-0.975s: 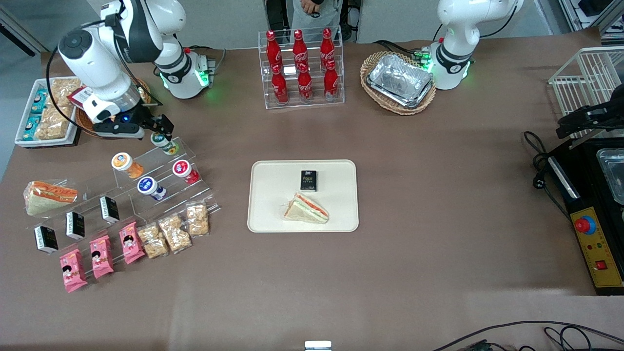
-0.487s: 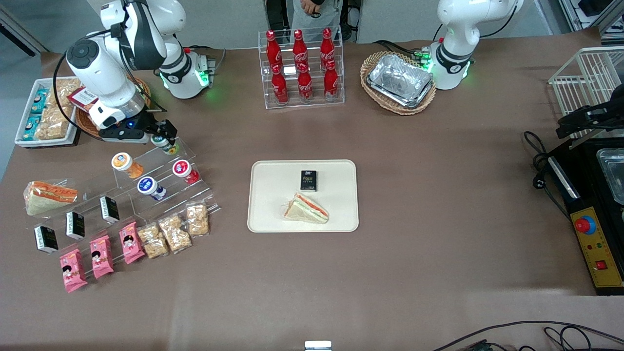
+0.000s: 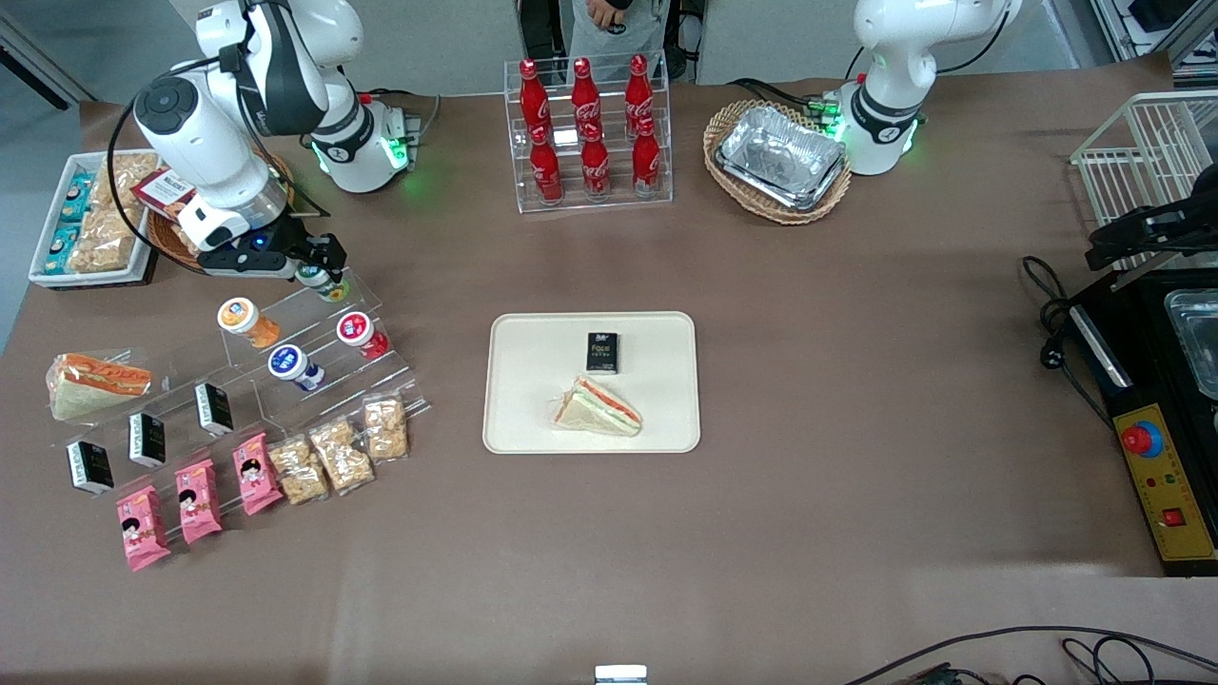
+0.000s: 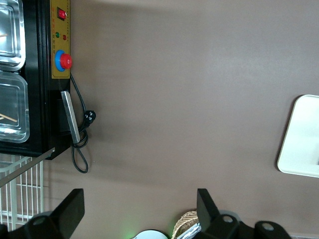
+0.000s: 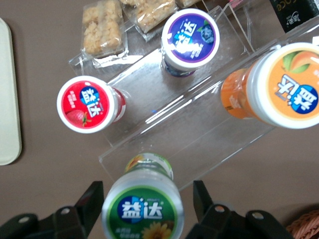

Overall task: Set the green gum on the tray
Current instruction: 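Close the right gripper on the green-label bottle and lift it, then carry the green-label bottle over the cream tray and lower it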

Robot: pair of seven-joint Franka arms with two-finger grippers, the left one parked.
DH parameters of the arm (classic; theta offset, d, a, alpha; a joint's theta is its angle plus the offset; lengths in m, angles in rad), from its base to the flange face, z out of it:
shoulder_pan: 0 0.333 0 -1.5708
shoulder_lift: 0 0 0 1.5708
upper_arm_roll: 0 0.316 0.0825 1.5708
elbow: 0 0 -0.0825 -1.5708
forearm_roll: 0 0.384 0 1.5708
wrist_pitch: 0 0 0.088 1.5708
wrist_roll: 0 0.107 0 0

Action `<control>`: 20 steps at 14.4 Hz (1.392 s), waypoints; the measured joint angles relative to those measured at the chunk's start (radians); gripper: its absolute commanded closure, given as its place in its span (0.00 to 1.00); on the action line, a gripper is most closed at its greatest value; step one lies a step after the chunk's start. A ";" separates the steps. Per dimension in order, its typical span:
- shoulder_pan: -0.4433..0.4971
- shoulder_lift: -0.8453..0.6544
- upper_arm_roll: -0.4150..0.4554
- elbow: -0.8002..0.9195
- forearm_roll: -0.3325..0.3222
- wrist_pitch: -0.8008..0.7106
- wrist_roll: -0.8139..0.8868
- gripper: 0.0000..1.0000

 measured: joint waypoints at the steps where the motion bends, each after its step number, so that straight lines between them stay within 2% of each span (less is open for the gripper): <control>1: 0.003 -0.003 0.000 0.000 0.000 -0.006 0.002 0.48; 2: 0.005 -0.006 0.000 0.000 0.000 -0.008 0.005 0.51; 4: 0.007 -0.007 0.001 0.000 0.000 -0.009 0.011 0.72; 5: 0.007 -0.007 0.001 0.000 0.000 -0.009 0.012 0.75; 6: 0.007 -0.007 0.001 0.000 0.000 -0.009 0.012 0.82; 9: 0.007 -0.009 0.001 0.016 0.000 -0.024 0.010 0.84; 11: 0.007 -0.014 -0.002 0.081 0.000 -0.106 -0.006 0.84; 16: 0.008 -0.015 -0.001 0.383 0.001 -0.392 -0.024 0.83; 20: 0.010 0.102 0.042 0.677 0.065 -0.594 0.030 0.84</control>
